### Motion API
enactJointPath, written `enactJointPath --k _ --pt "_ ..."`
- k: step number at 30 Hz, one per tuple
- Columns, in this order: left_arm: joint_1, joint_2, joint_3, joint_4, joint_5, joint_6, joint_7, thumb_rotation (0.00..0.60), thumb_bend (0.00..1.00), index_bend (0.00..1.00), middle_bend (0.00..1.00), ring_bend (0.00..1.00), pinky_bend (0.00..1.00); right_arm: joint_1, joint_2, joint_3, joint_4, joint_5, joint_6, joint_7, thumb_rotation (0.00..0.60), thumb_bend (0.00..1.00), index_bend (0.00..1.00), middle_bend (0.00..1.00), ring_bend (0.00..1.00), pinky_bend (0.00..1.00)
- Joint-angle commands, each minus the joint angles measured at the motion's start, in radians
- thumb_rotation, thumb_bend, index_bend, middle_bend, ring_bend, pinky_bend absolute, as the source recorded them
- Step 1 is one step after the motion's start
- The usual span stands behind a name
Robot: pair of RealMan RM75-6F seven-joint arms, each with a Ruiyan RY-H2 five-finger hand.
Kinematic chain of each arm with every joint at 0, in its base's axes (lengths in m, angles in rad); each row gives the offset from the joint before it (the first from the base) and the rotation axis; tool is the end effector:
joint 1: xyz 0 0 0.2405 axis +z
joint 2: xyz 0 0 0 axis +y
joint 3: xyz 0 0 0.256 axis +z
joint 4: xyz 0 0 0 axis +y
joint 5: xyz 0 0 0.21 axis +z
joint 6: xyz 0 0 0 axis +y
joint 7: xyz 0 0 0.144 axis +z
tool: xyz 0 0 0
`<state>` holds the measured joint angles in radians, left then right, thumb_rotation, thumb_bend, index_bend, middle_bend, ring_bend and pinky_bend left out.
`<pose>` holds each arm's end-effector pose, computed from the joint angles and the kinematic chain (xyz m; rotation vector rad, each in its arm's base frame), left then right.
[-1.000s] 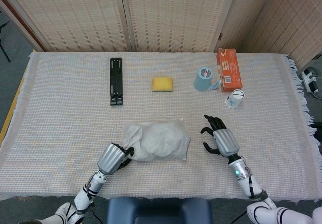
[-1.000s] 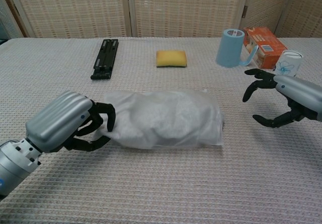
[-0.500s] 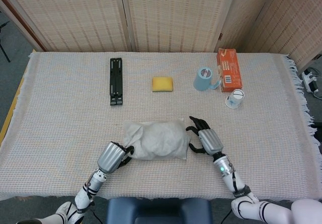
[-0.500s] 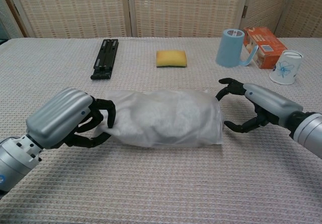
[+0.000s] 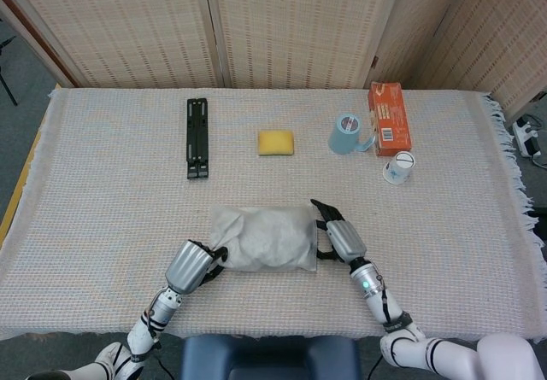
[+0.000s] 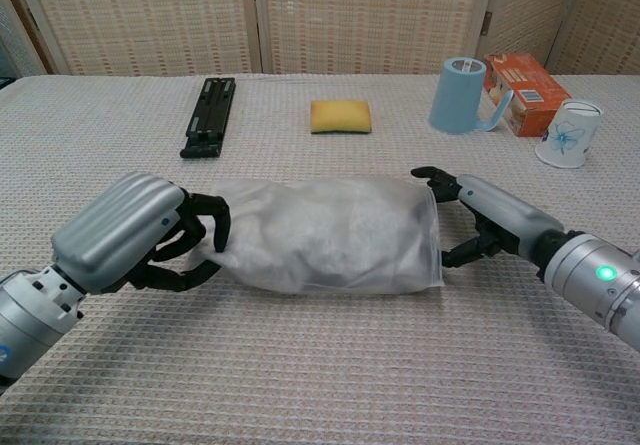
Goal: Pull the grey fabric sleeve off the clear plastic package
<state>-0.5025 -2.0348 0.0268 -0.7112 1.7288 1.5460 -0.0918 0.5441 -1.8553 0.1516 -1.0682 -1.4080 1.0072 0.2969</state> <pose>-0.1865 0.2599 -0.0832 -1.8070 -0.5817 -1.3993 -0.2045 -0.3052 -0.0871 1.6302 -1.4242 1.1985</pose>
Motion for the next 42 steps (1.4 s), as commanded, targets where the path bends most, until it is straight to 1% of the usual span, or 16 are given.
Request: enactJointPath --k 1,3,9,14,21,27,34,42 --pt "-0.001 0.001 -0.001 -0.006 -0.001 0.000 0.002 0.600 0.61 0.76 1.00 1.00 1.00 0.005 -0.014 0.009 0.007 0.007 0.005 0.006 0.600 0.46 0.59 0.02 0.00 0.00" --pt "-0.001 0.003 -0.004 -0.010 -0.003 0.002 0.004 0.600 0.61 0.76 1.00 1.00 1.00 0.008 -0.019 0.011 0.009 0.010 0.006 0.000 0.600 0.47 0.62 0.03 0.00 0.00" --pt "-0.004 0.011 -0.014 -0.018 -0.009 0.008 0.003 0.600 0.61 0.76 1.00 1.00 1.00 0.007 -0.015 0.012 -0.004 0.014 0.022 -0.021 0.600 0.49 0.65 0.05 0.00 0.00" --pt "-0.007 0.021 -0.020 -0.016 -0.014 0.005 0.006 0.600 0.61 0.76 1.00 1.00 1.00 -0.013 0.015 -0.003 -0.030 0.003 0.055 -0.040 0.600 0.50 0.66 0.05 0.00 0.00" --pt "-0.002 0.037 -0.029 0.022 -0.036 -0.011 -0.009 0.600 0.61 0.76 1.00 1.00 1.00 -0.057 0.119 -0.028 -0.105 -0.016 0.115 -0.085 0.600 0.50 0.66 0.06 0.00 0.00" --pt "0.008 0.037 -0.025 0.065 -0.046 -0.015 -0.025 0.600 0.62 0.76 1.00 1.00 1.00 -0.089 0.214 -0.030 -0.166 -0.007 0.145 -0.113 0.600 0.50 0.66 0.06 0.00 0.00" --pt "0.007 0.037 -0.038 0.103 -0.062 -0.021 -0.023 0.600 0.62 0.76 1.00 1.00 1.00 -0.120 0.298 -0.022 -0.190 0.015 0.166 -0.111 0.600 0.50 0.66 0.06 0.00 0.00" --pt "0.009 0.036 -0.040 0.142 -0.076 -0.031 -0.035 0.600 0.62 0.77 1.00 1.00 1.00 -0.140 0.352 -0.005 -0.192 0.043 0.168 -0.071 0.600 0.50 0.66 0.06 0.00 0.00"
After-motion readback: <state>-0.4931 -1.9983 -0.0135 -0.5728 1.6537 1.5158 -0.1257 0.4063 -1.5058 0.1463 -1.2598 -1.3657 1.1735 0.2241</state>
